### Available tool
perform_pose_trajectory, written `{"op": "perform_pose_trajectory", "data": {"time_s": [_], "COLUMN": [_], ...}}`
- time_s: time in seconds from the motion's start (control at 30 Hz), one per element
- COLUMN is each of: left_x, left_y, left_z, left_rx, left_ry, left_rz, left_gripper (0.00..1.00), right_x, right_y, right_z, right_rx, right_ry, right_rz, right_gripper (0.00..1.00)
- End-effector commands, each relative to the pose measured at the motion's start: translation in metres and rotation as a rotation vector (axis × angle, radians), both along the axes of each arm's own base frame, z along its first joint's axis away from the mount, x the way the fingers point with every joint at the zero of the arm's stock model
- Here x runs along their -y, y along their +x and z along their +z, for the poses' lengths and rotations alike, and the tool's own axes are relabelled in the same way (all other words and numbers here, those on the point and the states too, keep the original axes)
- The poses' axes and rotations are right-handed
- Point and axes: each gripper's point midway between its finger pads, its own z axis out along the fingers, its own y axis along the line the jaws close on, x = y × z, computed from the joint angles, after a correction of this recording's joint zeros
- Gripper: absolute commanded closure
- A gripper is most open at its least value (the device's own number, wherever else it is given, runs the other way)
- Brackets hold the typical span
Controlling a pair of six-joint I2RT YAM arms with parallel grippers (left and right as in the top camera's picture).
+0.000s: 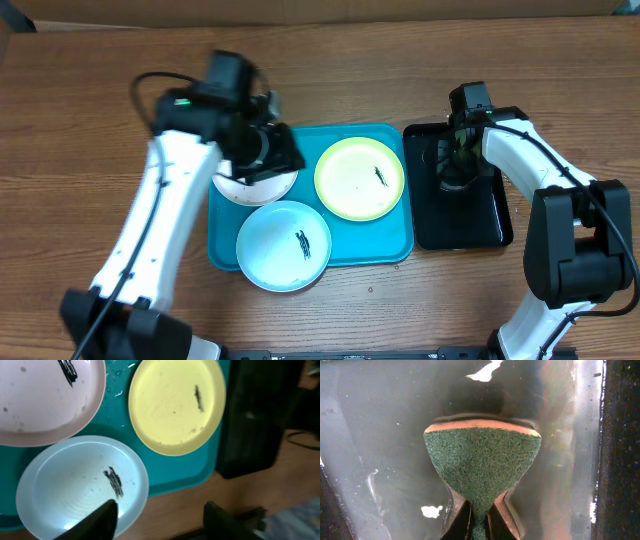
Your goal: Clean dirty plates on tray and stack at the side
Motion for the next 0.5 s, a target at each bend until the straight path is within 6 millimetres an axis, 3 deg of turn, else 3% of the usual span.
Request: {"op": "perform_pose_trajectory", "data": {"time_s": [0.0,0.23,0.3,0.47], "left_x": [-0.009,0.023,0.027,0.03], "left_y": [0.013,0.023,0.027,0.033], "left_z": [-0.031,-0.087,-0.101,-0.127], "left_rx": [-0.005,-0.097,-0.115,-0.144], "left_ry": [0.194,0.223,0.23,0.242], "left_rz": [0.066,0.055,0.056,0.053], "left_gripper": [0.36,0.47,0.54,0.56], "right_x": [0.001,0.001,0.001,0.001], "right_y": [0.002,0.002,0.002,0.002], "right_z": [0.0,0.0,0.0,0.0], "right_rx": [0.007,0.006,0.007,0.008], "right_ry": [-0.006,-0.006,-0.006,-0.006], "right_rz": [-0.001,-0.001,-0.001,-0.001], "right_gripper": [0.96,0.96,0.96,0.96]}}
